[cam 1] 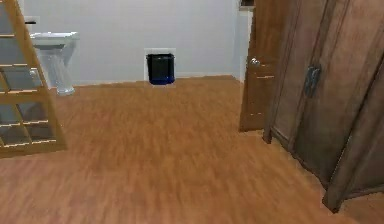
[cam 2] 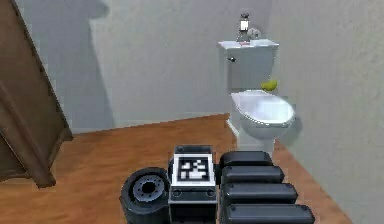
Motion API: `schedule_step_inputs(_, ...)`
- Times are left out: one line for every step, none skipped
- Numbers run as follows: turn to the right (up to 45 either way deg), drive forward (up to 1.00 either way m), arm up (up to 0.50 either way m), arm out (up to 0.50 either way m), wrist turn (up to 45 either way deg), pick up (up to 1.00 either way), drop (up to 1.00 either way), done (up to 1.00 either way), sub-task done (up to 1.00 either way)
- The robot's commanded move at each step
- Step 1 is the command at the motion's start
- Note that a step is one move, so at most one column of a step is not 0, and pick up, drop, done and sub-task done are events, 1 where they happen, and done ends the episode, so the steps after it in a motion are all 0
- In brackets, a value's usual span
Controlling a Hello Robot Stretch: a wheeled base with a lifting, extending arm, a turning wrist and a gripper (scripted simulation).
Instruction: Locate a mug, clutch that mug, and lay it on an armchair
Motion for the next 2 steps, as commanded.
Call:
schedule_step_inputs(0.0, 1.00, 0.00, 0.00, 0.0, 0.00, 0.00, 0.00, 0.00)
schedule_step_inputs(0.0, 1.00, 0.00, 0.00, 0.0, 0.00, 0.00, 0.00, 0.00)
